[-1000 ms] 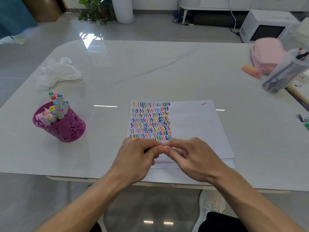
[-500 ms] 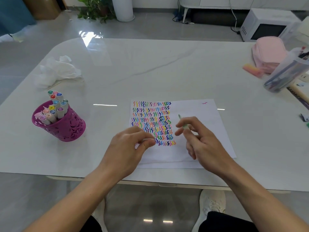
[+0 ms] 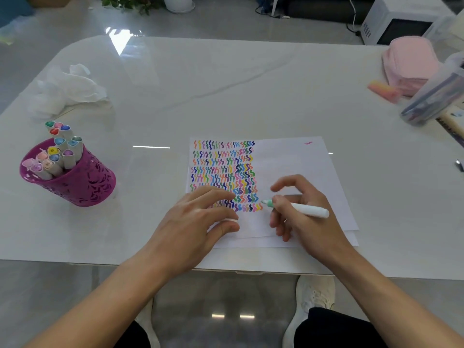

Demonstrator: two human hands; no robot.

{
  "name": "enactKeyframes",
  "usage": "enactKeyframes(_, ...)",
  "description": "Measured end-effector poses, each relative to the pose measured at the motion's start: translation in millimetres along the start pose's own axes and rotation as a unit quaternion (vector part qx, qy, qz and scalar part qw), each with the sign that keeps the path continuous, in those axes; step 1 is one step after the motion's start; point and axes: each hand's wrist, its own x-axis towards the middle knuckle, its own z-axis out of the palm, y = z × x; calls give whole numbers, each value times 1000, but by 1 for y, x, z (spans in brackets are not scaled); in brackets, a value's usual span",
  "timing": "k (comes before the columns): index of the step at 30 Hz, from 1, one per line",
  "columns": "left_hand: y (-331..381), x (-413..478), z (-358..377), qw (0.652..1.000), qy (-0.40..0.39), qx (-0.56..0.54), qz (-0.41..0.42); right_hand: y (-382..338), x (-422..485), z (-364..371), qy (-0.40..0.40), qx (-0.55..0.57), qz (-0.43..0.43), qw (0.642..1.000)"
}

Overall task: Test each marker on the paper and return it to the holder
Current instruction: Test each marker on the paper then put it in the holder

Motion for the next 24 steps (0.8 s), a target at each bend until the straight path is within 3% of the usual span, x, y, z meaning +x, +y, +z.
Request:
enactKeyframes(8,-5,-1,4,1000,-16,-11,-2,6,0,-1,48,-15,21,998)
enactKeyframes(24,-3,2,0,999,-25,-33,-20,3,1,0,51,-41,32,997)
